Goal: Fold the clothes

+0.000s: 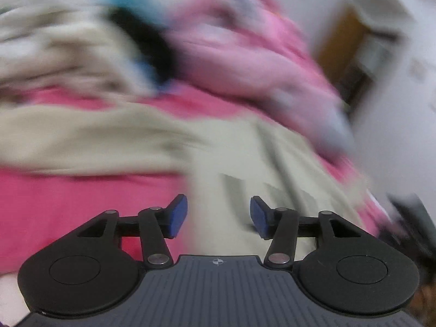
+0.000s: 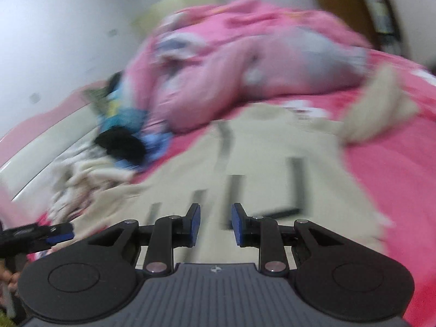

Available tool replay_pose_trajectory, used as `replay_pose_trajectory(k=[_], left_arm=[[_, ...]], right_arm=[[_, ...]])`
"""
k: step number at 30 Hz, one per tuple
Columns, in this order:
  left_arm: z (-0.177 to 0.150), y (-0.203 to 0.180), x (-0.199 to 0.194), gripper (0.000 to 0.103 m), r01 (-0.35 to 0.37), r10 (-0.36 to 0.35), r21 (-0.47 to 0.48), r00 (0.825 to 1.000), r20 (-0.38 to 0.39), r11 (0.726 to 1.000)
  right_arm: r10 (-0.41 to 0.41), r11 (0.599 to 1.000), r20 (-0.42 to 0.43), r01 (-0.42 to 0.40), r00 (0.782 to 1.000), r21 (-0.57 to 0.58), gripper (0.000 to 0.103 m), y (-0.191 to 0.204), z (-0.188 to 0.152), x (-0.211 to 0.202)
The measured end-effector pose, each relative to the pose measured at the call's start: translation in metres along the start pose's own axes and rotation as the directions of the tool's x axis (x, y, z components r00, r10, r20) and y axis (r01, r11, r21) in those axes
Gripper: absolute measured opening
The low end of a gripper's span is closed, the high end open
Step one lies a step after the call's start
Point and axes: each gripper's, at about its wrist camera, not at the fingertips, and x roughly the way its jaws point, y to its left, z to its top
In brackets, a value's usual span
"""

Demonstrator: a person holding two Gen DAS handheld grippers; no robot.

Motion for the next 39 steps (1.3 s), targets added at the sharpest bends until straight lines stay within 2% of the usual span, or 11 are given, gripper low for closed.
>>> replay_pose_trajectory(k=[3,6,10,17,18,22,25,29,35,37,39], left_arm=[[0.018,0.054,-0.013,0.053,-0.135,0.146,-0.130,0.986,0.077,0.982],[0.039,0.099,-0.019,0.055,-0.253,0.278,-0.182,0.951,0.132,0.950],[0.076,0.155,-0.006,0.068,-0.314,0.339,-0.176,0.931,0.138,0.933],[0.109,0.208,0.050,0.069,-0.285,0.287,-0.141,0.958,-0.004,0.948],[0.109,0.209,0.053,0.065,-0.279,0.282,-0.121,0.960,0.003,0.953],[0.113,0.205,0.060,0.010,-0.265,0.268,-0.091,0.963,0.031,0.960],[0.123,0.200,0.050,0.008,-0.248,0.259,-0.103,0.961,0.103,0.963],[0.153,0.181,0.024,0.008,-0.273,0.283,-0.073,0.923,0.261,0.959],[0.189,0.167,0.038,0.008,-0.409,0.386,-0.002,0.859,0.335,0.912],[0.199,0.161,0.044,0.008,-0.441,0.403,0.026,0.841,0.361,0.897],[0.209,0.157,0.049,0.008,-0.463,0.414,0.043,0.827,0.381,0.885]], right_arm=[[0.095,0.992,-0.064,-0.100,0.993,-0.082,0.027,0.047,0.010,0.034],[0.161,0.971,-0.132,-0.180,0.978,-0.154,0.027,0.094,0.012,0.066],[0.219,0.946,-0.211,-0.261,0.953,-0.195,0.027,0.138,0.004,0.099],[0.180,0.954,-0.304,-0.242,0.935,-0.179,0.027,0.162,-0.014,0.136],[0.167,0.957,-0.313,-0.230,0.935,-0.176,0.027,0.163,-0.016,0.140],[0.120,0.967,-0.334,-0.186,0.935,-0.174,0.027,0.161,-0.022,0.151],[0.089,0.970,-0.337,-0.159,0.937,-0.184,0.027,0.161,-0.024,0.155],[0.049,0.967,-0.331,-0.127,0.942,-0.219,0.027,0.160,-0.020,0.166],[0.049,0.972,-0.341,-0.123,0.939,-0.200,0.027,0.156,-0.009,0.197],[0.053,0.970,-0.366,-0.135,0.929,-0.203,0.027,0.156,-0.016,0.207],[0.002,0.965,-0.437,-0.117,0.899,-0.235,0.027,0.152,-0.032,0.222]])
